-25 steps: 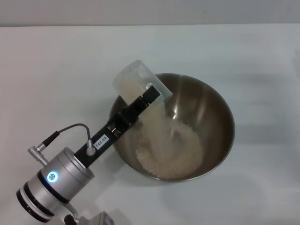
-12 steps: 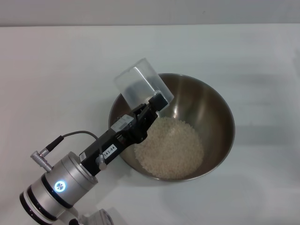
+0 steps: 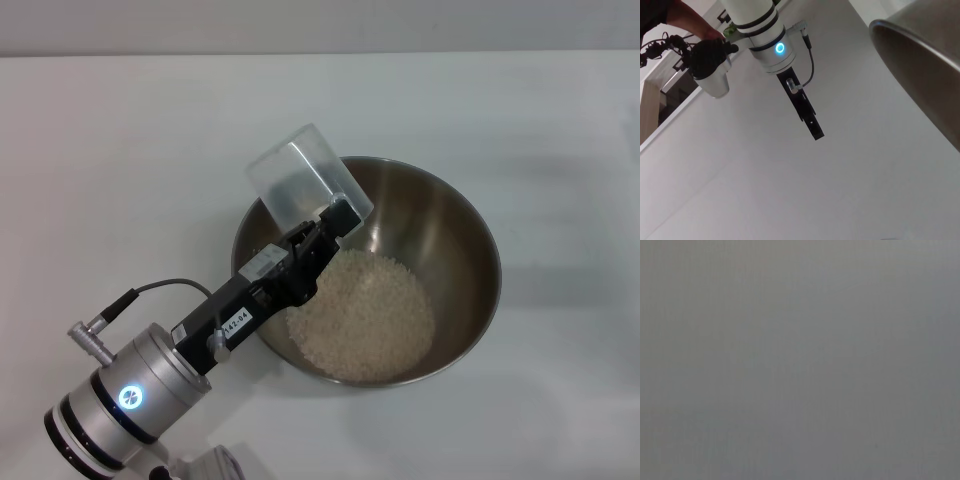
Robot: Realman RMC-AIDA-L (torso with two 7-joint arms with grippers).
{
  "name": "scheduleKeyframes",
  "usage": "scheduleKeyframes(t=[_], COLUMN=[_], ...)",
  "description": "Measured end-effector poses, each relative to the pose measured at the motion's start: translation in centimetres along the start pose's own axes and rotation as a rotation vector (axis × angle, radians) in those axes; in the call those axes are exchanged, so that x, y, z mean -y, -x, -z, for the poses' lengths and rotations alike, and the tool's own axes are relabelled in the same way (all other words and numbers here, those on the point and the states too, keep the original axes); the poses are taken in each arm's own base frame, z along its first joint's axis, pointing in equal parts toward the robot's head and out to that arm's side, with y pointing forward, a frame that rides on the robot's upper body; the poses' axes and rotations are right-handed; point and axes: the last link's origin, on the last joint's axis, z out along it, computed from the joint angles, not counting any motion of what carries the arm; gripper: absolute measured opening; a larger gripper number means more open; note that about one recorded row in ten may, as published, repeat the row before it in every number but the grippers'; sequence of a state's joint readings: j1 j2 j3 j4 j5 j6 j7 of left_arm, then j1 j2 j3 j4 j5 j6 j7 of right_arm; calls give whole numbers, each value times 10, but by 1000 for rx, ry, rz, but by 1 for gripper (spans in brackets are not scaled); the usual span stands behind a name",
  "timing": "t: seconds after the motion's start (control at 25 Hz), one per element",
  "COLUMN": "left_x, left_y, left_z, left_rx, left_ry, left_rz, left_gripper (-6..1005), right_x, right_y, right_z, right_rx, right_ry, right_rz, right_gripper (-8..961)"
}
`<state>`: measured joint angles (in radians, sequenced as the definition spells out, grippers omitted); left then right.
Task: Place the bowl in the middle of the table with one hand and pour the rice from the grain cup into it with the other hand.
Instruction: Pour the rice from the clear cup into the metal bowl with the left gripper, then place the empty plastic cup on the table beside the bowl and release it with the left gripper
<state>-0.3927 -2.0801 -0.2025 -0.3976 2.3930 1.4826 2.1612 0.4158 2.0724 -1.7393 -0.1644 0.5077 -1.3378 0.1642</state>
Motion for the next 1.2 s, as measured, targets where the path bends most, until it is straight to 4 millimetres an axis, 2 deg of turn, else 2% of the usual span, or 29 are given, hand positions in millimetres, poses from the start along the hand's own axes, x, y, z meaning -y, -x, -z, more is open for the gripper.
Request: scheduleKeyframes(t=[0.24, 0.32, 0.36, 0.4, 0.44, 0.52, 0.56, 0.6, 0.64, 0.8, 0.88, 0.92, 1.04, 1.12, 1.2], left_x=[-1, -4, -4, -6, -6, -7, -7, -6, -6, -7, -7, -10, -11, -18, -21], left_y=[4, 8, 8, 12, 12, 16, 16, 17, 17, 20, 21, 26, 28, 41, 46], left_z=[-1, -2, -2, -3, -3, -3, -3, -4, -4, -2, -1, 1, 2, 6, 8], left_rx=[23, 50, 50, 70, 70, 98, 98, 118, 118, 158, 166, 205, 224, 296, 327], left_ry=[7, 14, 14, 19, 19, 15, 15, 4, 4, -13, -15, -24, -29, -50, -64], left_rz=[91, 233, 233, 364, 364, 567, 567, 706, 706, 940, 981, 1069, 1097, 1220, 1273], left_gripper=[21, 20, 20, 20, 20, 20, 20, 20, 20, 20, 21, 21, 21, 21, 21], right_x=[-1, -2, -2, -3, -3, -4, -4, -5, -5, -6, -6, -6, -7, -6, -6], right_y=[0, 0, 0, 0, 0, 1, 1, 1, 1, 0, 0, 1, 1, 1, 1], right_z=[-2, -2, -2, -2, -3, -3, -3, -4, -4, -4, -4, -4, -4, -3, -3], right_rx=[2, 2, 2, 2, 3, 3, 3, 4, 4, 4, 4, 5, 5, 6, 8], right_ry=[4, 8, 8, 9, 9, 11, 11, 12, 12, 16, 16, 16, 16, 16, 16], right_rz=[-1, -1, -1, -1, -2, -3, -3, -4, -4, -10, -12, -14, -14, -15, -15], right_gripper=[726, 726, 726, 726, 726, 726, 726, 726, 726, 726, 726, 726, 726, 726, 726])
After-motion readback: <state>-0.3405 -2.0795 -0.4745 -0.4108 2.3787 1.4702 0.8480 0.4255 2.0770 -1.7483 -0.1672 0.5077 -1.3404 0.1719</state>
